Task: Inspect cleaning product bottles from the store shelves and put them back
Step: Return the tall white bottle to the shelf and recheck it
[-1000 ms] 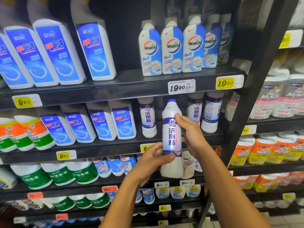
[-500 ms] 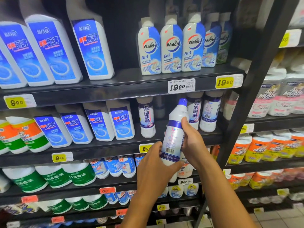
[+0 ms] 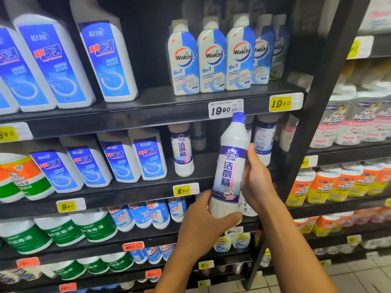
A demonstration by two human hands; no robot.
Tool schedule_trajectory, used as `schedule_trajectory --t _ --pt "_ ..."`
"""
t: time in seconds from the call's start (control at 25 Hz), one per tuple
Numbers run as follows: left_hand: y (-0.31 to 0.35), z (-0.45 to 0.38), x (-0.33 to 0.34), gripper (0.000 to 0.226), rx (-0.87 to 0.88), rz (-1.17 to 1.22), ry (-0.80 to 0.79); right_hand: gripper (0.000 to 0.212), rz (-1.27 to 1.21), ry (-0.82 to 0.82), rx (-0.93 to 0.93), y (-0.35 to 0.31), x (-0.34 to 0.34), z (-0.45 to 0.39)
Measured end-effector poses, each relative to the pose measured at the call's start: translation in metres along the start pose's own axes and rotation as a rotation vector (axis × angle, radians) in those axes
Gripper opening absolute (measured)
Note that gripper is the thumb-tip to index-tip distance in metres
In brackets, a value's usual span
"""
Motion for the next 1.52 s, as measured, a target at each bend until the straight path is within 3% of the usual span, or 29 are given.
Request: schedule_trajectory --t 0.08,0.16,0.28,0.36,0.8,1.12,1.52 --pt "0.006 0.002 -0.005 0.061 0.021 -0.207 0.087 0.049 0.043 0.005 -0.043 -0.005 0.001 0.003" --pt "0.007 0.002 -0.003 0.062 0.005 -0.230 0.037 0.055 0.017 -0.020 -0.043 -0.007 0.003 0.006" --pt "0.004 0.003 0.007 0.054 -0.042 0.110 -0.212 0.058 -0.029 -0.071 -0.018 -0.010 0.006 0.009" --pt "0.008 0.003 0.007 0.046 -0.041 0.272 -0.295 0.057 -0.017 -0.101 -0.022 -0.013 0.010 0.010" --pt "0.016 0.004 -0.002 0.048 0.003 0.414 -0.281 0.045 0.159 -0.185 -0.057 -0.031 0.026 0.016" --pt "0.018 0.008 -0.007 0.048 -0.013 0.458 -0.294 0.077 0.215 -0.173 -0.052 -0.028 0.028 0.016" --pt "0.033 0.013 -0.014 0.055 -0.013 0.441 -0.279 0.071 0.328 -0.048 -0.042 -0.029 0.027 0.012"
Point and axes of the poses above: each hand's wrist, its own z-axis away from the middle knuckle, its own x-axis out of the palm, y = z × x, the point moved 7 cm from there along -z, towards the middle knuckle, and after that the axes turned 1 degree about y, right-handed, at the moved point
